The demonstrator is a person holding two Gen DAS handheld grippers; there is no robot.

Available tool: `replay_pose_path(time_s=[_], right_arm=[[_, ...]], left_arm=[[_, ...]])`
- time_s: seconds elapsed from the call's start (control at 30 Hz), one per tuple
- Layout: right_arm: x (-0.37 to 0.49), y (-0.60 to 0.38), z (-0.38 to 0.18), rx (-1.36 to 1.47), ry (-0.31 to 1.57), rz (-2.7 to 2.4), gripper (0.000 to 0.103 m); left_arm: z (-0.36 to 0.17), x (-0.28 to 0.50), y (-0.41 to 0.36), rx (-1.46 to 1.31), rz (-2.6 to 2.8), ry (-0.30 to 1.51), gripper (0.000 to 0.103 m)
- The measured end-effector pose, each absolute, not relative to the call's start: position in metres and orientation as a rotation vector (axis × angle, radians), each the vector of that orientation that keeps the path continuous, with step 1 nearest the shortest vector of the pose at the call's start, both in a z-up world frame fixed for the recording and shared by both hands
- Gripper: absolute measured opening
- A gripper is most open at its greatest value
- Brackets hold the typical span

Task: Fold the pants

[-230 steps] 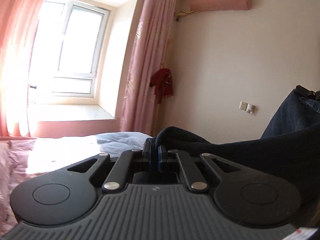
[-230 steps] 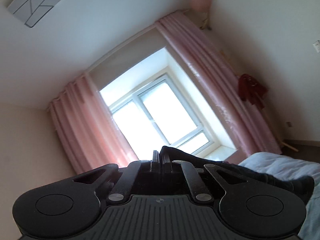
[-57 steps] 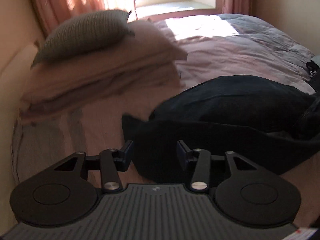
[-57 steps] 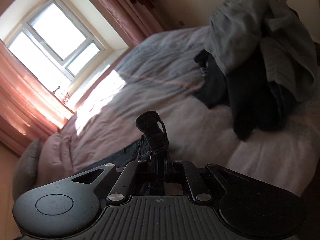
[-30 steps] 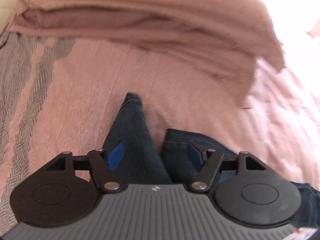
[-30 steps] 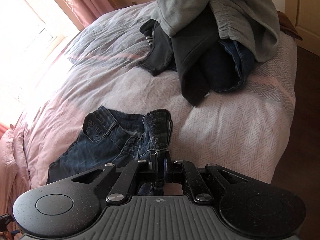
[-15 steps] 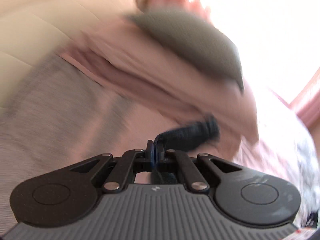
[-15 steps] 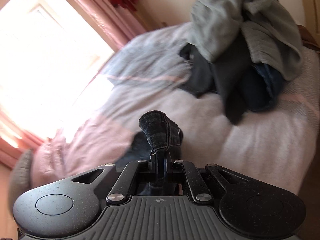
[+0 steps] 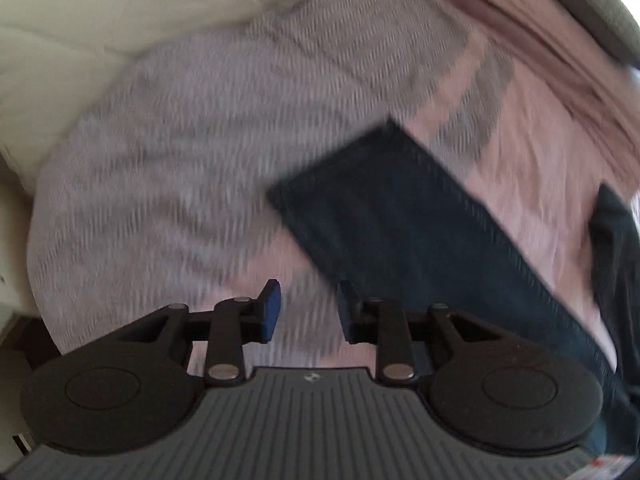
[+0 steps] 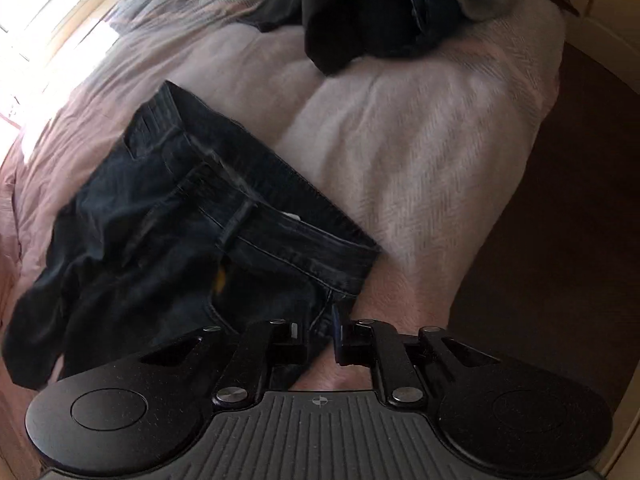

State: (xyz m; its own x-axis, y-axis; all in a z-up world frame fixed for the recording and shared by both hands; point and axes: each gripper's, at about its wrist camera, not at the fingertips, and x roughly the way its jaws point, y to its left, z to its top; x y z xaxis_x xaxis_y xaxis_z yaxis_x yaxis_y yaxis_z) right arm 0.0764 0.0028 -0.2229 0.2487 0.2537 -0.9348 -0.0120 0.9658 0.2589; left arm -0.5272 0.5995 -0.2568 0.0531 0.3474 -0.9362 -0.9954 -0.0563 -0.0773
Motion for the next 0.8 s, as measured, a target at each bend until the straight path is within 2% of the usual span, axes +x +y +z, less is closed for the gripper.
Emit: replay_pose_path(time_s=[0.03,0.1,0.13,0.3,0.5,0.8], right_arm=[[0.073,-0.001,-0.228,0.241,1.307,0.191,0.018],[0.069,-0.009,-0.237,0.325,1.305,0.191,0.038],[0.066,-0.011,-0.241,0.372,1.301,0.196,0.04],[0.058,-0.015,-0.268,0.546,1.275,0.212,0.041],[0.057,-0.025,-0.291,0.701,1.17,0.217,0.041],[0.055,-0.032,-0.29,0.697,1.187,0.23,0.037]], left_arm=[[-0.262,-0.524,0.591,-1.034,1.332,0.861,0.031],[-0.271,-0.512,0.577,-1.062,1.273,0.841,0.039],[-0.275,-0.507,0.572,-1.072,1.251,0.83,0.041],[-0.299,-0.489,0.556,-1.16,1.183,0.754,0.041],[-0.303,-0.479,0.549,-1.17,1.197,0.743,0.041],[-0.304,-0.474,0.548,-1.166,1.191,0.755,0.041]])
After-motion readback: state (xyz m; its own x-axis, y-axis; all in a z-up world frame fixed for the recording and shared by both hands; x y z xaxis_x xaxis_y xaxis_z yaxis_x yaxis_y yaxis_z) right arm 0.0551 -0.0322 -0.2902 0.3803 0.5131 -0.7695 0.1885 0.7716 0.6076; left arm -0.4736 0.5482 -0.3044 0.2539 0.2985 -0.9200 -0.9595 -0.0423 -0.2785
